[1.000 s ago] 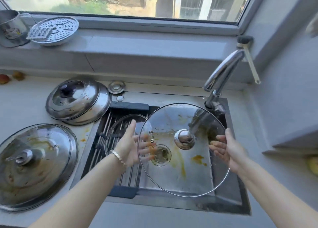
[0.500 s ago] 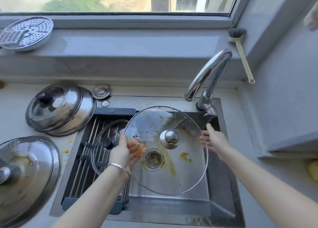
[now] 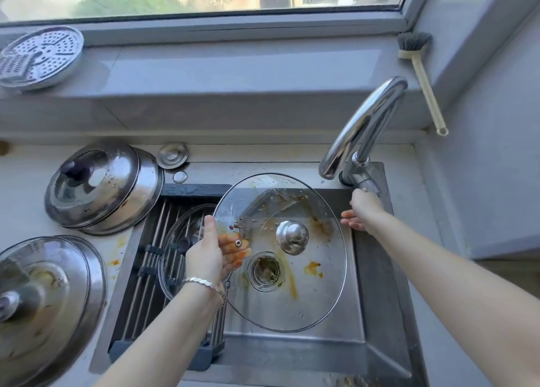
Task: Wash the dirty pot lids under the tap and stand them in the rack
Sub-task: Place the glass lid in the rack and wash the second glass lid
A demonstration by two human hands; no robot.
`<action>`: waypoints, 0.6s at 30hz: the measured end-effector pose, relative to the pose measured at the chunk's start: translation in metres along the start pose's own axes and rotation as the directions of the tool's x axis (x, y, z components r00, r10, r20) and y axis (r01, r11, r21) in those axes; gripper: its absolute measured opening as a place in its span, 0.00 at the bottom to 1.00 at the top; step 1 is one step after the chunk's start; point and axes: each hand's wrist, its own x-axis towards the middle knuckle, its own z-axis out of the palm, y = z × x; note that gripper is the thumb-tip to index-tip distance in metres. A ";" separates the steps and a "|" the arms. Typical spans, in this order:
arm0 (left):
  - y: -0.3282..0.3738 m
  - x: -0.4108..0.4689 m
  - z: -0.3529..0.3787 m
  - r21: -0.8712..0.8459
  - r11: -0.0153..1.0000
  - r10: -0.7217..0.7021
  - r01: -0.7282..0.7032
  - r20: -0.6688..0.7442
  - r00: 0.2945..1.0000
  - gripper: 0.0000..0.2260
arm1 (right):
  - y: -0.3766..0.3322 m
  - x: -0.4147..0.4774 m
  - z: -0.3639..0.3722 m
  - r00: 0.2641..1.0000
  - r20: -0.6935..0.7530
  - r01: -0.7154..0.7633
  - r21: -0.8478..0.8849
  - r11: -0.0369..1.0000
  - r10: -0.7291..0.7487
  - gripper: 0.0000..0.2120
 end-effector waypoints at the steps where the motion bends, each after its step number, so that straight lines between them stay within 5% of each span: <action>1: 0.001 -0.001 0.002 0.002 1.000 -0.001 0.001 0.006 1.000 0.25 | 0.000 0.000 -0.001 1.000 -0.006 0.012 -0.004 1.000 -0.012 0.21; 8: 0.003 -0.007 0.013 -0.013 1.000 -0.028 0.028 0.040 0.999 0.26 | 0.008 0.001 -0.008 0.998 -0.034 0.044 -0.020 0.999 -0.045 0.12; 18: 0.003 -0.013 0.018 0.007 0.999 -0.048 0.048 0.040 0.998 0.25 | 0.015 -0.001 -0.015 0.996 -0.006 0.091 -0.037 0.995 -0.091 0.13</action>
